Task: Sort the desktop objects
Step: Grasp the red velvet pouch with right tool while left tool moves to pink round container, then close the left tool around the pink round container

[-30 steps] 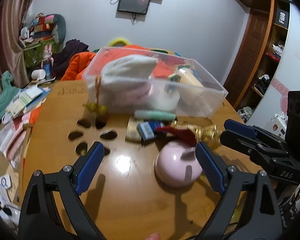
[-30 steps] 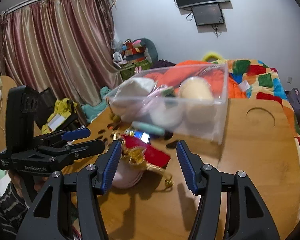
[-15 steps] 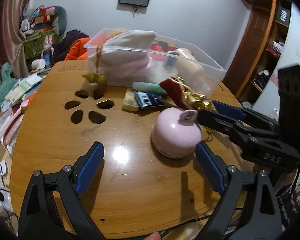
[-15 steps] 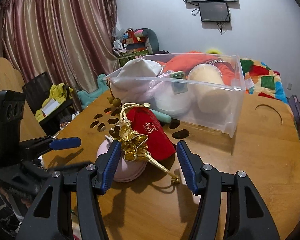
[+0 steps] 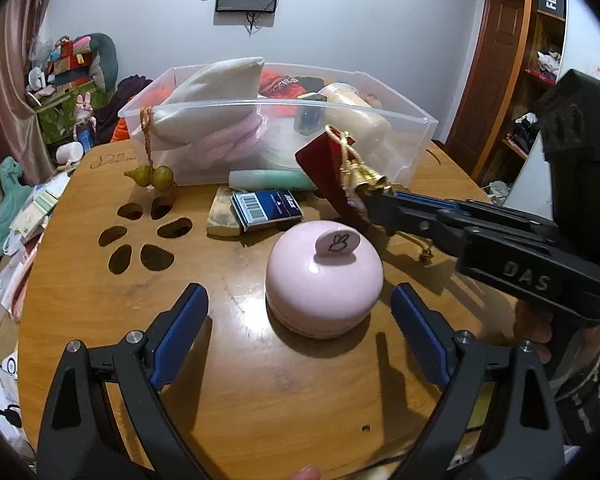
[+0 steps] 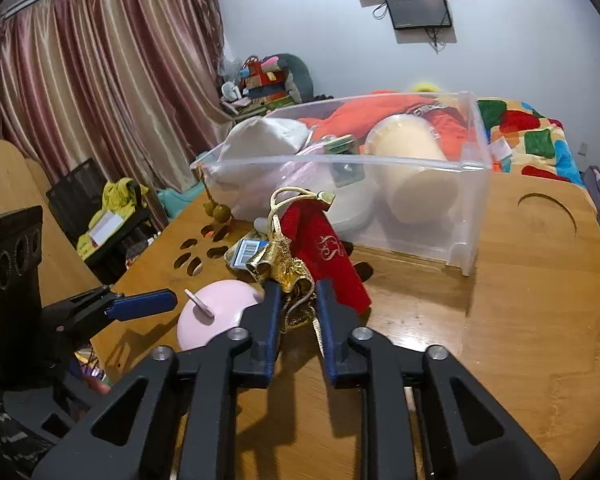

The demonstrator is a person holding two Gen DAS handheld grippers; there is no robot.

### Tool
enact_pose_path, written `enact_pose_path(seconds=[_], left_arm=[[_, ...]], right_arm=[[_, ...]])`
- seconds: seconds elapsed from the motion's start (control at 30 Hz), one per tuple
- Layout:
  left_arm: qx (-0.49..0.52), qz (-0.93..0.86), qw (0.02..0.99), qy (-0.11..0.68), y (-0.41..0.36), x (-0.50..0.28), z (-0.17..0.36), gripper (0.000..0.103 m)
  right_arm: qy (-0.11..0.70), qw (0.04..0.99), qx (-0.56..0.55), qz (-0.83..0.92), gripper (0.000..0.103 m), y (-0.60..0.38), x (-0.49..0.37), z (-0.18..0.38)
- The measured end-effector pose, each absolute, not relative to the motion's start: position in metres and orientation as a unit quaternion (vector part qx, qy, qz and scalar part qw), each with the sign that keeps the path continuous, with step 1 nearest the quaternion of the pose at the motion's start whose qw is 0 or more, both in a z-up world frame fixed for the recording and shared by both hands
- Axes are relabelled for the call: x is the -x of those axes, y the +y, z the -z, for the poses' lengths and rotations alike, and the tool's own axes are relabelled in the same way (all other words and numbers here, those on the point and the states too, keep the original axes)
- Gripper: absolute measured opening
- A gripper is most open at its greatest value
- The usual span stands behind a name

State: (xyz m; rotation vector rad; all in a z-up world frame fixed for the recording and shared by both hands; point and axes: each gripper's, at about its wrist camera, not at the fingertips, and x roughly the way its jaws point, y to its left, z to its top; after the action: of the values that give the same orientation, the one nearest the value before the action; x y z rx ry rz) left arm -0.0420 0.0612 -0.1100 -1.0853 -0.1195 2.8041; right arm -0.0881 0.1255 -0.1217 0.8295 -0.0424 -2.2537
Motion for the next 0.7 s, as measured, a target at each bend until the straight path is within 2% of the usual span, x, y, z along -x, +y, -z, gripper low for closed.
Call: enact_pose_path(seconds=[0.4,0.47,0.53,0.7], left_arm=[[0.364,-0.93,0.034,-0.034,0.071,0.063,0.113,0.093],[0.361,-0.931,0.028,-0.03,0.072,0.065,0.113,0.089],[0.365,-0.93,0.029,-0.032,0.073,0.066,0.115,0.078],[0.37,-0.928,0.027,-0.038,0.072,0.07,0.116,0.063]], right_arm=[[-0.015,0.32,-0.278,0.905,0.011,0.158,0.072,0.108],[-0.02,0.313,-0.274,0.909,0.01,0.166,0.072,0.107],[-0.027,0.31,-0.274,0.91,0.01,0.172,0.074,0.105],[-0.043,0.305,-0.275,0.911,0.01,0.182,0.077,0.105]])
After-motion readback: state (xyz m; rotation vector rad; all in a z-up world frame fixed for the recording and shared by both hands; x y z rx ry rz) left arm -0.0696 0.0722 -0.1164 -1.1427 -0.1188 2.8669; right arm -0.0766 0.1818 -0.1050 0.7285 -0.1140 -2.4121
